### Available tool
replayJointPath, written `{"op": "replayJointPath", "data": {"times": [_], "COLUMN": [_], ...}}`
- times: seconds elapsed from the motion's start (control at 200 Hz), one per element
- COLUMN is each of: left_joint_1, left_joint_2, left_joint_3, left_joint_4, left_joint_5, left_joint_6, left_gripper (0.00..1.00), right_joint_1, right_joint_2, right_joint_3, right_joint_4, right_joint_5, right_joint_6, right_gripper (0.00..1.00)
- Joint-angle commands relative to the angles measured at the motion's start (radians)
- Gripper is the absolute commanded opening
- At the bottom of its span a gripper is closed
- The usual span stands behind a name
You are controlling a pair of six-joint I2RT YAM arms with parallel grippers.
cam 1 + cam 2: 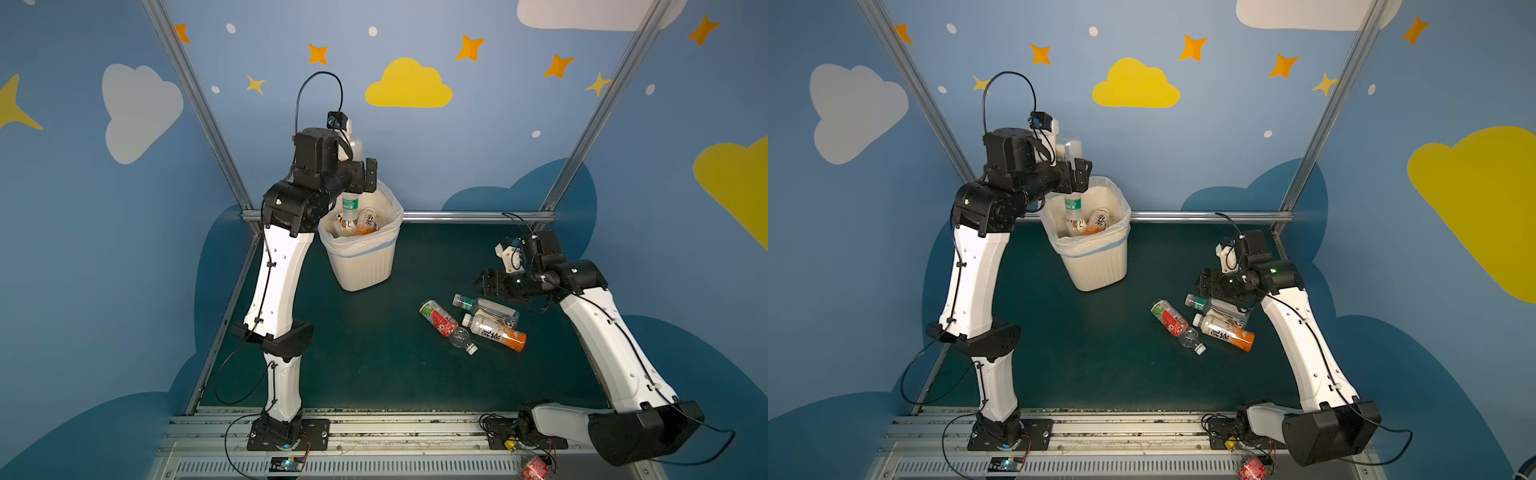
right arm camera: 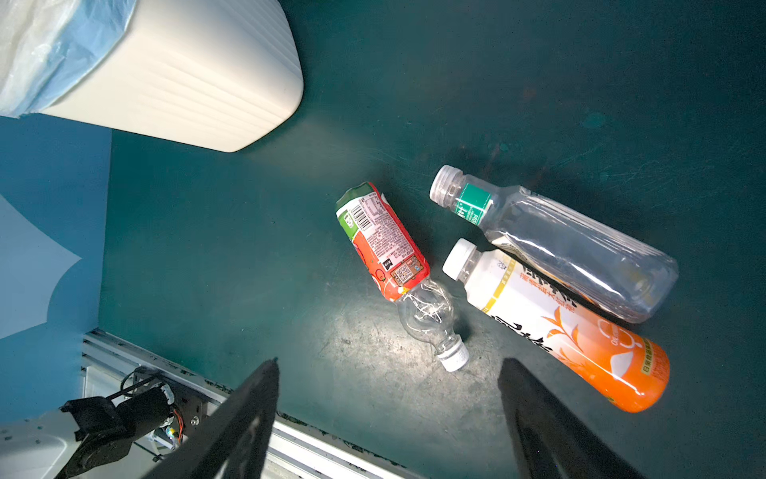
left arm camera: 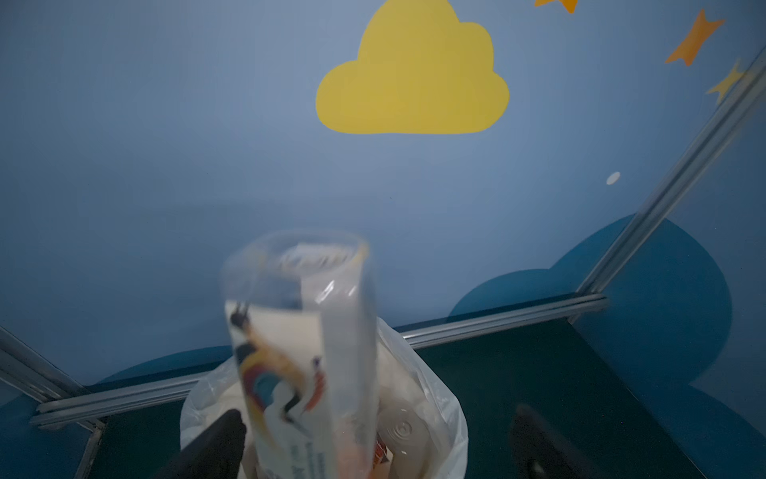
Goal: Throw the plastic bottles in the bin
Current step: Throw the plastic bottle into the trash bin.
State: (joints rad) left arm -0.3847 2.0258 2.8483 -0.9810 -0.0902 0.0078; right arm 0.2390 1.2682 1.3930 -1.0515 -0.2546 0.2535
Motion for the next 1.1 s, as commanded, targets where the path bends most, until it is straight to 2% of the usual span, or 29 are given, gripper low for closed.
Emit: {"op": "replayJointPath", "data": {"times": [0.0,0.22,0.33,0.466,0.611,0.786,0.896,1.096], "left_joint_1": [-0.007,-0.01,-0.038,-0.139,-0.243,-0.271,-0.305,-0.322], "left_joint_2": [0.037,-0.014,-0.07,-0.138,-0.187,-0.288,-0.358,-0.39], "left_joint_3": [-0.009,-0.047,-0.119,-0.28,-0.458,-0.704,-0.881,-1.049], "left_joint_4": [0.043,-0.05,-0.108,-0.197,-0.27,-0.147,-0.034,-0.061], "left_joint_5": [0.001,0.077,0.132,0.136,0.09,0.223,0.244,0.289], "left_joint_6": [0.013,-0.038,-0.075,-0.077,-0.081,-0.212,-0.273,-0.328], "left_gripper": [1.0,1.0,0.99,0.97,1.0,0.99,0.97,0.93], "right_joint_1": [-0.004,-0.003,-0.004,-0.004,-0.003,-0.001,-0.004,-0.008], "right_joint_2": [-0.013,-0.016,-0.021,-0.018,-0.013,0.005,0.023,0.079], "right_joint_3": [0.01,0.004,-0.005,-0.03,-0.054,-0.054,-0.043,-0.001], "right_joint_4": [-0.01,-0.002,0.009,0.019,0.028,0.015,-0.044,-0.182], "right_joint_5": [-0.012,-0.027,-0.029,-0.035,-0.046,-0.049,0.047,0.164], "right_joint_6": [-0.008,0.005,0.008,0.011,0.012,-0.004,-0.011,-0.015], "right_gripper": [0.84,0.84,0.84,0.84,0.84,0.84,0.84,0.84]}}
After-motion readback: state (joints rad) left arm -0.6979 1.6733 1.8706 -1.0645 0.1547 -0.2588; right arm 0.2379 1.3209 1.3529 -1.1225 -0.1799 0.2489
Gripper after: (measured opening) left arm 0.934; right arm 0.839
